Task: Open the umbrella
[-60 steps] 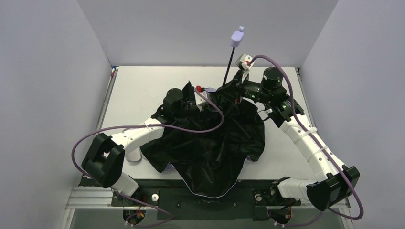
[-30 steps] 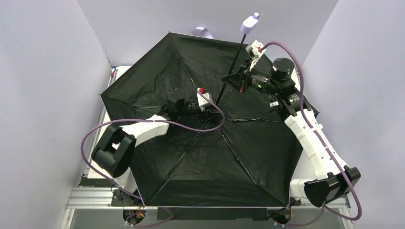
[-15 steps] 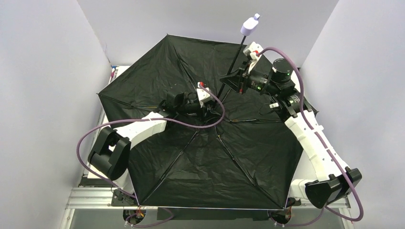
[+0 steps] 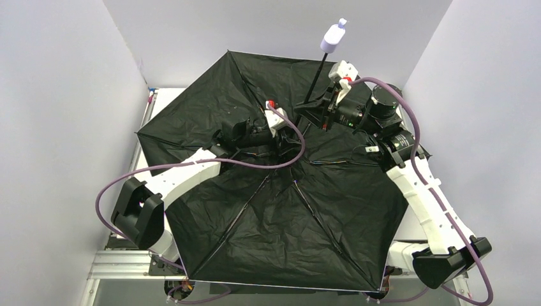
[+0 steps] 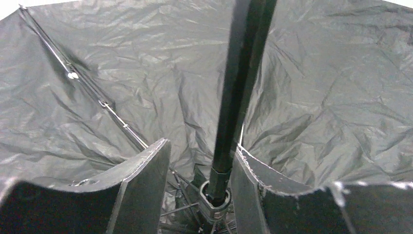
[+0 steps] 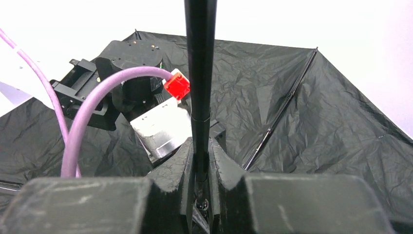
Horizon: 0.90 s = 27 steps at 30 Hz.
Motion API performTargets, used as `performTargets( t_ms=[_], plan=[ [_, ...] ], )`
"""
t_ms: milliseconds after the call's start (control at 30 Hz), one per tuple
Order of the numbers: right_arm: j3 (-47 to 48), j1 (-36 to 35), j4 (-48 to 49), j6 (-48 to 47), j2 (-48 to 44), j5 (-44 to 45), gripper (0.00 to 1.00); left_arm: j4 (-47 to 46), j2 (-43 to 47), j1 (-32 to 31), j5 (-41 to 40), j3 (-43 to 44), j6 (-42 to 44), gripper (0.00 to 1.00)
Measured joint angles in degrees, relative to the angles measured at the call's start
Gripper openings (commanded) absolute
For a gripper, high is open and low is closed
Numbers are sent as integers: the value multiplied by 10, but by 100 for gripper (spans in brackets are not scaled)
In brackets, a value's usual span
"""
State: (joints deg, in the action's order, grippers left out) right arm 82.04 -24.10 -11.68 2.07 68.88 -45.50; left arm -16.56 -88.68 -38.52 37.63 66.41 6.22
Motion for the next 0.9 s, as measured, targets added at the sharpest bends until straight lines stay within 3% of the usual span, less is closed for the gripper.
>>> performTargets(
  t_ms=[300, 367, 500, 633, 733, 900],
  plan=[
    [-3, -4, -3, -11, 0, 0, 0, 1, 2, 0, 0, 5, 1, 24],
    [-3, -4, -3, -13, 0, 0, 0, 2, 2, 1, 3, 5, 2, 27],
    [-3, -5, -5, -14, 0, 0, 0, 1, 2, 13, 12, 5, -2, 43],
    [-3, -8, -10, -16, 0, 0, 0, 11, 6, 28, 27, 6, 2, 48],
    [-3, -8, -17, -18, 0, -4, 0, 43, 8, 28, 38, 26, 9, 46],
    [-3, -9, -21, -24, 0, -3, 0, 91, 15, 22, 56, 83, 30, 33]
  ],
)
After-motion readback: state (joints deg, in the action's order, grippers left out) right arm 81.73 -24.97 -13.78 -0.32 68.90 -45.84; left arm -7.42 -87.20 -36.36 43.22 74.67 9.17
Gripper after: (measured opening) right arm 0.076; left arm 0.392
